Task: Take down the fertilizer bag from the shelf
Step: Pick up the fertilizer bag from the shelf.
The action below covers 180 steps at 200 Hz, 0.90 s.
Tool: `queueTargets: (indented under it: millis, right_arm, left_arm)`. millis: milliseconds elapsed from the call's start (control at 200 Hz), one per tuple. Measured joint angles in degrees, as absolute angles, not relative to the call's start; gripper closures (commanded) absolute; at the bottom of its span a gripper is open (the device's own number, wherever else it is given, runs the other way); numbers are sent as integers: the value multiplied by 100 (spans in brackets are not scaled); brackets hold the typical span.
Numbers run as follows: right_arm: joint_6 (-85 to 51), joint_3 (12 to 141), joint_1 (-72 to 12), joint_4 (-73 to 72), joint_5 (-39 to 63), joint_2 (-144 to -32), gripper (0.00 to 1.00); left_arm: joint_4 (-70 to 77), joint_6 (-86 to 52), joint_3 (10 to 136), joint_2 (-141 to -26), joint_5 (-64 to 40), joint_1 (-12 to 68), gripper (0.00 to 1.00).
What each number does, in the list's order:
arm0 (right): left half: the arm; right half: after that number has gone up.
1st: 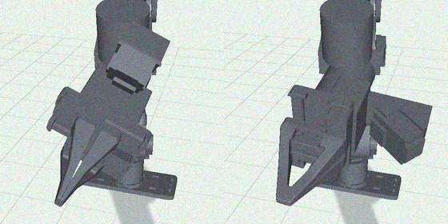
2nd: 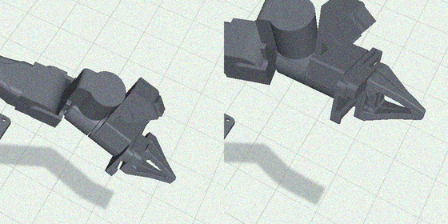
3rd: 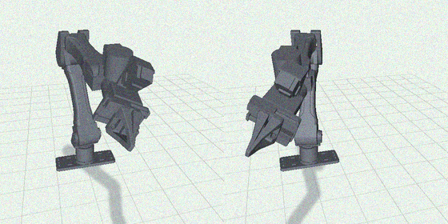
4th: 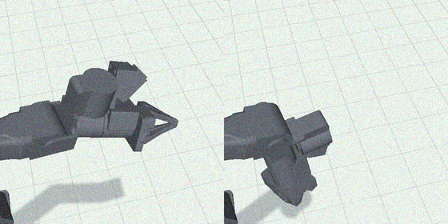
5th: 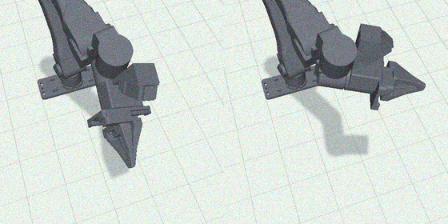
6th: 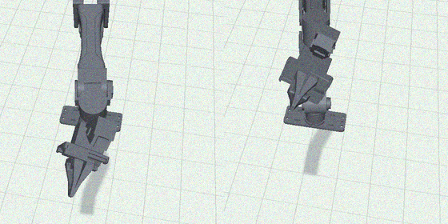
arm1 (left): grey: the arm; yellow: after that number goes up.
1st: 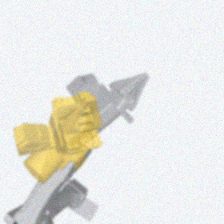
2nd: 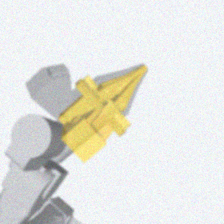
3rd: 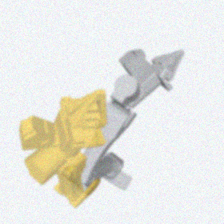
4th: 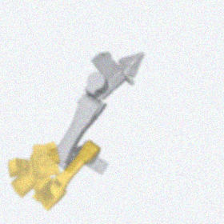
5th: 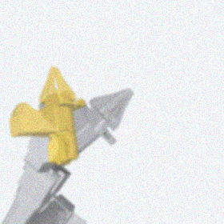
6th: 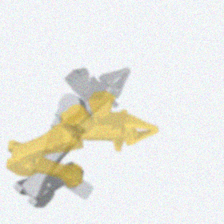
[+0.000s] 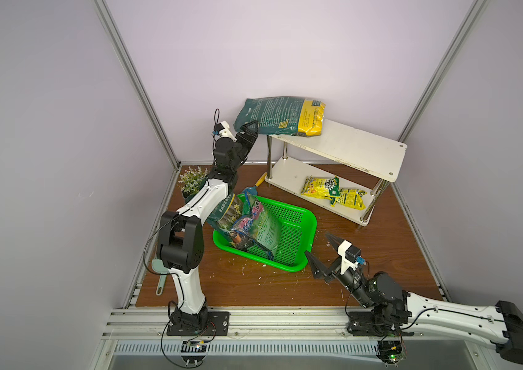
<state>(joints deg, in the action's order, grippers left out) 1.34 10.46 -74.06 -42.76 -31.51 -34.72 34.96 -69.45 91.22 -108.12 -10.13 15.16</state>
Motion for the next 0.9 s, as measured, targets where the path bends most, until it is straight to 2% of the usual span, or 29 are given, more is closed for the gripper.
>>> queueTargets:
  millis: [130,200,350,430,901]
  right_arm:
    - [137,1063,-7406,-4206,-3111,-3782,4]
    - [137,1068,-7406,-4145,-3105,-3883,4]
    - [137,1068,-7406,-4115,-3100,-3819,4]
    - [137,1068,-7406,-4115,-3107,-3741,4]
    - [106,1017,-7406,-4128,-3315,-3385,5]
  left_arm:
    - [3540,-6860,9351,-10833,-867,1540,14]
    - [3476,-6836,9627,-10947,-836,1540,22]
    - [3413,-6777,10420,-11465,-930,1540,78]
    - [3291,-6751,10916,-11843,-998,1538,99]
    - [2364,-6200,12543,-12296,-1800,1564,100]
